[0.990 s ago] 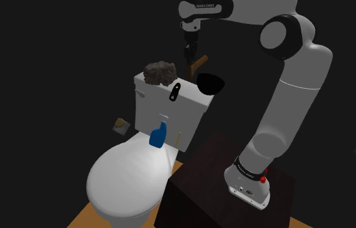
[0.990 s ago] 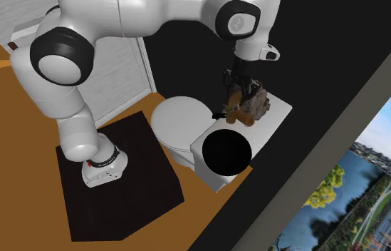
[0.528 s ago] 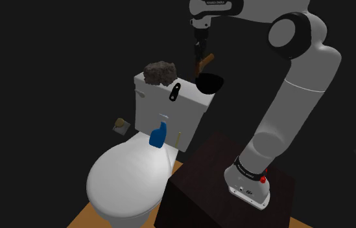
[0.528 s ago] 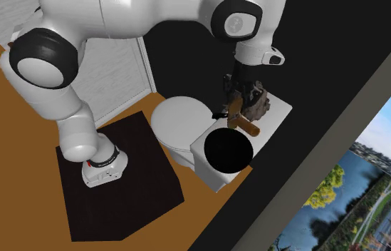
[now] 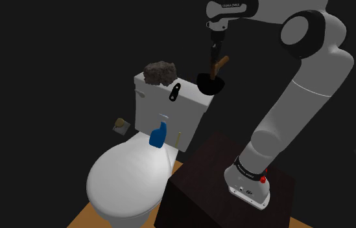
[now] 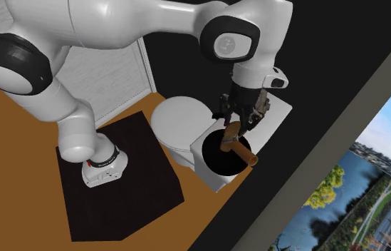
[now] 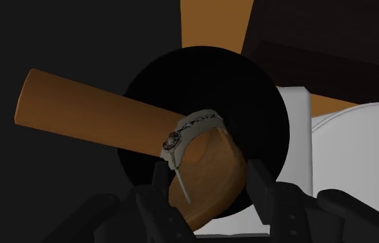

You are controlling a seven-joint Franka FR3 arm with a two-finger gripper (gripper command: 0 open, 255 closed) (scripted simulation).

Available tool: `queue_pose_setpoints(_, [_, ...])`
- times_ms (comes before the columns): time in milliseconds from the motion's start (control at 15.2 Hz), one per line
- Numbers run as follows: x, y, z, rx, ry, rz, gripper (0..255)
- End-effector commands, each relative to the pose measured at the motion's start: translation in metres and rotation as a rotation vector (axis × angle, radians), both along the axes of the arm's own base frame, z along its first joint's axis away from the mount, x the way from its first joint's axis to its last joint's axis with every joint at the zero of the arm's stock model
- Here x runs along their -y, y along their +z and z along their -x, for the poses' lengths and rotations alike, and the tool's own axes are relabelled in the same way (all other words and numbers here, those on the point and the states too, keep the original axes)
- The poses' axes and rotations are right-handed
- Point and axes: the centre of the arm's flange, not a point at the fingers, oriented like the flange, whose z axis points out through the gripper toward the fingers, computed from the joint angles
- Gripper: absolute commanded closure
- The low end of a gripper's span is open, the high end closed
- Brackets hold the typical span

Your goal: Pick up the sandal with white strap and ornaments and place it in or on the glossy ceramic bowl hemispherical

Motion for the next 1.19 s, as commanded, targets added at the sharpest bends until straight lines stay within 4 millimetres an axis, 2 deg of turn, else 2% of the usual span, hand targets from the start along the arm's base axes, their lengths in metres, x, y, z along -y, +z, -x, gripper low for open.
queue_pose_setpoints(0, [0.002,-0.009,0.003,0.0,0.001,0.0,255])
queue_pose_setpoints(924, [0.002,-0.083,0.003,0.0,0.001,0.0,255])
queue_pose_setpoints(1122, [0.002,-0.084,0.003,0.0,0.001,0.0,255])
